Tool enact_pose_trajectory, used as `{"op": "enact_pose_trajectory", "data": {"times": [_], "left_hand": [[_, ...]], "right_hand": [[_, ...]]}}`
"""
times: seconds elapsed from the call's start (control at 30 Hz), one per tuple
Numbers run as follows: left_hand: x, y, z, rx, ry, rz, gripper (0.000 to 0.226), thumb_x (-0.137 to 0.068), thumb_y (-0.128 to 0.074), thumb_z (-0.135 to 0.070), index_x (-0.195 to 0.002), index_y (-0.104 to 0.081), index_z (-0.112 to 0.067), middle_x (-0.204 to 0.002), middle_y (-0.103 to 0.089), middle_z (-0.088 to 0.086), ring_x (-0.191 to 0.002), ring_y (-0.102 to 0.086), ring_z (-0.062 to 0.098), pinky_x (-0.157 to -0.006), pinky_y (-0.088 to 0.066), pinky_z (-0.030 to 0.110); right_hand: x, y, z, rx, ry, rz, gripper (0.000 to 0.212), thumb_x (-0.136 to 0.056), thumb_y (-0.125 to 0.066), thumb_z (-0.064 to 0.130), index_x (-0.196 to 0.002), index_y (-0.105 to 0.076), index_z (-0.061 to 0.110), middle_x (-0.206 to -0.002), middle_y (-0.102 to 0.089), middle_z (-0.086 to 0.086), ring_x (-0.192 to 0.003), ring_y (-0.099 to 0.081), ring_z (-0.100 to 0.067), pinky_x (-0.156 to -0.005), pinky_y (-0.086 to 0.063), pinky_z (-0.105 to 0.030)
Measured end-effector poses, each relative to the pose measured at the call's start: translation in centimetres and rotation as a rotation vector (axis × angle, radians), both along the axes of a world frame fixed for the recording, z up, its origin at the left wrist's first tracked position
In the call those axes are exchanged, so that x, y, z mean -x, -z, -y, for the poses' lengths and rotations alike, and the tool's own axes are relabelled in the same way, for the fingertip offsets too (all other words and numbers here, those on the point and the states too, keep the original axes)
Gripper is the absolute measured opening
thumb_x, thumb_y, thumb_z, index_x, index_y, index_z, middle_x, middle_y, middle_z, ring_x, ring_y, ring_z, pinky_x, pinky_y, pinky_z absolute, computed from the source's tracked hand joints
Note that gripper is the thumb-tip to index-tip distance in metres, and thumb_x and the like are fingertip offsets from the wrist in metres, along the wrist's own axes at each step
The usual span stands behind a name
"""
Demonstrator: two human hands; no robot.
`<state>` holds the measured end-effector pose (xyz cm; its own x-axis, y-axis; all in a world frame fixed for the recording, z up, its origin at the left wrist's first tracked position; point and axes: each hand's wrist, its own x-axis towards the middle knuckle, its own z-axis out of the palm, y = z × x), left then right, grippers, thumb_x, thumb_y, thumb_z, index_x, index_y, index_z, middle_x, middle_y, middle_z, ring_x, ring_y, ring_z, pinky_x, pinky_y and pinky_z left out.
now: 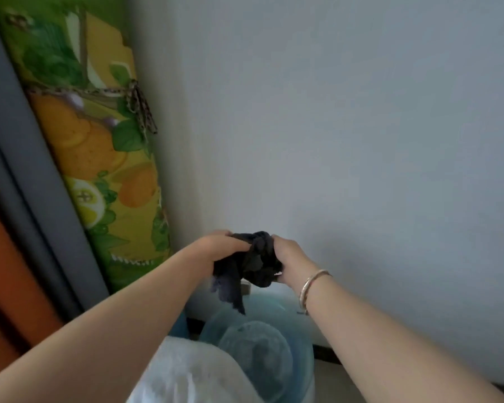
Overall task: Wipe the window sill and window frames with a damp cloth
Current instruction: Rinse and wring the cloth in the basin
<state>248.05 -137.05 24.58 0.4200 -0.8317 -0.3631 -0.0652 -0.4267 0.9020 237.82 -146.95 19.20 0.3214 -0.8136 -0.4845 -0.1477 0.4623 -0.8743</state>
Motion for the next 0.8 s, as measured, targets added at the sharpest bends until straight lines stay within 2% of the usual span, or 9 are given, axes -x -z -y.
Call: {"op": "enact_pose_trajectory", "data": {"times": [0.07, 0.13, 0.2, 0.27, 0.33, 0.4, 0.57, 0.67, 0.8], "left_hand": [[-0.1, 1.3, 0.6, -0.019, -0.024, -0.043, 0.013, -0.083, -0.062, 0.002, -0.092, -0.054, -0.004, -0.087, -0.063, 0.018, -0.074, -0.062, 0.027, -0.067, -0.055, 0.035], [-0.6, 4.0, 1.6, -0.048, -0.018, -0.079, 0.035, -0.077, -0.064, 0.008, -0.106, -0.051, -0.006, -0.098, -0.061, 0.02, -0.077, -0.063, 0.029, -0.068, -0.056, 0.036], [-1.1, 7.0, 2.6, -0.08, 0.002, -0.128, 0.048, -0.075, -0.061, 0.014, -0.114, -0.047, -0.01, -0.098, -0.059, 0.019, -0.066, -0.06, 0.025, -0.056, -0.054, 0.029], [-1.8, 11.2, 4.0, -0.129, 0.028, -0.168, 0.05, -0.077, -0.057, 0.017, -0.116, -0.046, -0.012, -0.093, -0.056, 0.017, -0.058, -0.054, 0.021, -0.045, -0.049, 0.022], [-2.3, 15.0, 4.7, -0.187, 0.043, -0.167, 0.05, -0.078, -0.055, 0.017, -0.118, -0.045, -0.012, -0.089, -0.055, 0.016, -0.057, -0.052, 0.019, -0.042, -0.046, 0.021], [-3.1, 18.6, 5.3, -0.242, 0.052, -0.138, 0.047, -0.078, -0.057, 0.015, -0.116, -0.046, -0.01, -0.086, -0.055, 0.014, -0.058, -0.053, 0.02, -0.041, -0.047, 0.021], [-5.9, 26.8, 6.1, -0.381, 0.226, 0.154, 0.04, -0.077, -0.066, -0.003, -0.113, -0.051, -0.012, -0.103, -0.058, 0.007, -0.091, -0.057, 0.02, -0.07, -0.045, 0.022], [-6.5, 29.8, 6.2, -0.373, 0.294, 0.201, 0.026, -0.081, -0.061, -0.004, -0.101, -0.05, -0.014, -0.091, -0.054, 0.001, -0.09, -0.05, 0.017, -0.072, -0.038, 0.024], [-6.6, 33.3, 6.4, -0.367, 0.388, 0.182, 0.023, -0.082, -0.058, -0.004, -0.085, -0.045, -0.023, -0.093, -0.059, 0.007, -0.092, -0.056, 0.024, -0.077, -0.046, 0.032]], "right_hand": [[0.2, 1.9, 0.6, -0.079, 0.062, 0.051, 0.034, -0.09, -0.047, 0.03, -0.112, -0.059, 0.006, -0.106, -0.065, -0.017, -0.087, -0.064, -0.031, -0.069, -0.055, -0.039], [0.0, 5.1, 1.9, -0.117, 0.115, 0.077, 0.059, -0.082, -0.053, 0.05, -0.121, -0.054, 0.005, -0.107, -0.065, -0.018, -0.091, -0.066, -0.034, -0.076, -0.056, -0.05], [0.0, 9.3, 3.3, -0.176, 0.108, 0.057, 0.102, -0.054, -0.065, 0.076, -0.127, -0.046, 0.008, -0.112, -0.064, -0.016, -0.091, -0.068, -0.035, -0.074, -0.056, -0.052], [-0.4, 13.5, 3.5, -0.251, 0.066, 0.026, 0.123, -0.033, -0.081, 0.072, -0.128, -0.041, 0.007, -0.112, -0.064, -0.018, -0.087, -0.07, -0.035, -0.07, -0.057, -0.051], [-0.8, 15.8, 2.6, -0.249, 0.022, -0.023, 0.107, -0.043, -0.094, 0.041, -0.125, -0.042, -0.004, -0.108, -0.064, -0.027, -0.084, -0.07, -0.036, -0.068, -0.059, -0.046], [-1.3, 18.5, 2.0, -0.191, -0.006, -0.085, 0.064, -0.069, -0.079, 0.007, -0.12, -0.044, -0.007, -0.109, -0.061, -0.028, -0.092, -0.067, -0.037, -0.071, -0.058, -0.042], [-2.6, 26.6, 1.2, 0.014, -0.166, -0.55, 0.019, -0.067, -0.063, 0.021, -0.078, -0.05, 0.028, -0.083, -0.064, 0.0, -0.086, -0.063, -0.025, -0.084, -0.053, -0.043], [-2.7, 27.7, 0.6, 0.128, -0.144, -0.697, 0.016, -0.077, -0.05, 0.008, -0.073, -0.049, 0.024, -0.078, -0.061, -0.002, -0.081, -0.06, -0.026, -0.08, -0.05, -0.039], [-2.0, 28.9, 0.3, 0.191, -0.056, -0.8, 0.024, -0.084, -0.039, -0.003, -0.078, -0.051, 0.018, -0.077, -0.056, 0.0, -0.081, -0.053, -0.023, -0.072, -0.04, -0.029]]}}
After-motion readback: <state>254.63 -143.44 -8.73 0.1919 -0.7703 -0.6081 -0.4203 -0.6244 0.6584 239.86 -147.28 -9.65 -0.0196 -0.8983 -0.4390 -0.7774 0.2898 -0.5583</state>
